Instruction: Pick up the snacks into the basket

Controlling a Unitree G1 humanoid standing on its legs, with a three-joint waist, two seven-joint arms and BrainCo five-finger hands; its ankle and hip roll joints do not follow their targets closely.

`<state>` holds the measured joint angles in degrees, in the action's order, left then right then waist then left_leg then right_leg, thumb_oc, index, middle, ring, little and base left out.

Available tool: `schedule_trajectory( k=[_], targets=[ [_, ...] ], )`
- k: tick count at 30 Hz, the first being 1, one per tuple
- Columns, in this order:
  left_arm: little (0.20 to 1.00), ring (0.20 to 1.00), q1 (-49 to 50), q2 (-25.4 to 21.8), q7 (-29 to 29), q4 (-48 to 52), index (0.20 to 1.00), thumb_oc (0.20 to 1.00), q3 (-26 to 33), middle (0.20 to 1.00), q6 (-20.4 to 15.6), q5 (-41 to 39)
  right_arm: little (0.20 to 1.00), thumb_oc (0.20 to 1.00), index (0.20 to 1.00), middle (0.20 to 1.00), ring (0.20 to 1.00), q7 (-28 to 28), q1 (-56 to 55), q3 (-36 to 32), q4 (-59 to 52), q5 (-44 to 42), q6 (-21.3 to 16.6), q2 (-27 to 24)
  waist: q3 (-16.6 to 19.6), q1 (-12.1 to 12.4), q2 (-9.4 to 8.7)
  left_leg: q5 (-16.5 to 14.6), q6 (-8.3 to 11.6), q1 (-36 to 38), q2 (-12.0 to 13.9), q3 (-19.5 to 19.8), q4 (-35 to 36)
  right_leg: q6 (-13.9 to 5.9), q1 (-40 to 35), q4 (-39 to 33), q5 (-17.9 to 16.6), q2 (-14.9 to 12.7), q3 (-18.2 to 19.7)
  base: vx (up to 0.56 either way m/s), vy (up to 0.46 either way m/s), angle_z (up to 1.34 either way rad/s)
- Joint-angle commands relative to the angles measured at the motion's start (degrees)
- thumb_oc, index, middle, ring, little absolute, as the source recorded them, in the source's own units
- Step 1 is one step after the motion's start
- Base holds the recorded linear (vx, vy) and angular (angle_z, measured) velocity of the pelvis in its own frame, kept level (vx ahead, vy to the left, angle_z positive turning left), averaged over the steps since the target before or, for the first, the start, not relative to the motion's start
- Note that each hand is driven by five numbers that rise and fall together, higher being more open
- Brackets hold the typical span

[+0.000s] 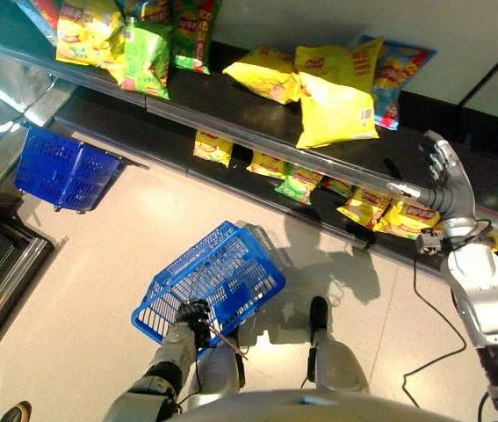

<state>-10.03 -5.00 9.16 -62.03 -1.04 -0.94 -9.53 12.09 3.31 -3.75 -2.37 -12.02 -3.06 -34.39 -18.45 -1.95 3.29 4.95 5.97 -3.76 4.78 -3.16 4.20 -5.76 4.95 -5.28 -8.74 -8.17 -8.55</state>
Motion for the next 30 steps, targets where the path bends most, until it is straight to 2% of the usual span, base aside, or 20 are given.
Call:
schedule_trajectory(
  k=[1,6,12,22,30],
  targets=[
    [0.200,0.200,2.24,-6.33,1.94,-5.45,0.200,0.200,-6.48,0.200,2.50,6.18,1.000,1.000,1.000,1.000,1.000,3.79,8.78,1.32,4.78,1.48,-0.75,-1.73,2.26,1.37,-1.48,1.92,0.60,-5.30,0.94,-1.44,0.80,-2.48,-0.04,0.28,3.59,1.15,0.27,-0.07,0.078,-0.14],
    [0.200,0.200,-1.95,-8.38,3.70,-4.63,0.200,0.200,-10.84,0.200,2.99,8.28,1.000,1.000,1.000,1.000,1.000,4.68,19.91,8.61,14.92,-1.16,0.86,-4.42,-0.51,2.25,-3.19,2.23,0.41,-7.67,0.33,-1.66,0.80,-3.35,3.17,0.28,1.80,0.36,0.78,-0.07,0.072,-0.05],
    [0.200,0.200,-5.87,-11.35,5.62,-0.63,0.200,0.200,-16.14,0.200,3.44,13.21,1.000,1.000,1.000,1.000,1.000,6.09,28.48,13.27,23.58,-2.59,1.34,-6.45,-3.27,2.95,-3.54,3.08,0.49,-10.46,-0.31,-1.73,0.80,-4.01,6.30,0.28,0.30,-0.44,0.73,-0.04,0.071,-0.03],
    [0.200,0.200,-5.51,-14.44,6.81,3.23,0.200,0.200,-17.40,0.200,2.83,13.39,1.000,1.000,1.000,1.000,1.000,6.48,39.40,18.50,33.86,-2.47,2.08,-8.67,-4.99,4.41,-3.09,3.66,0.42,-12.67,-1.25,-1.70,0.80,-4.62,8.43,0.28,-0.70,-1.17,0.61,0.00,0.038,0.02],
    [0.200,0.200,-4.74,-19.07,7.92,8.05,0.200,0.200,-16.93,0.200,2.43,14.16,1.000,1.000,1.000,1.000,1.000,7.44,48.34,19.86,37.54,-5.06,1.72,-14.82,-5.53,4.69,-2.64,4.08,0.40,-14.16,-1.82,-1.83,0.80,-5.00,10.05,0.28,-1.35,-1.30,0.72,0.00,0.008,0.00]
  ],
)
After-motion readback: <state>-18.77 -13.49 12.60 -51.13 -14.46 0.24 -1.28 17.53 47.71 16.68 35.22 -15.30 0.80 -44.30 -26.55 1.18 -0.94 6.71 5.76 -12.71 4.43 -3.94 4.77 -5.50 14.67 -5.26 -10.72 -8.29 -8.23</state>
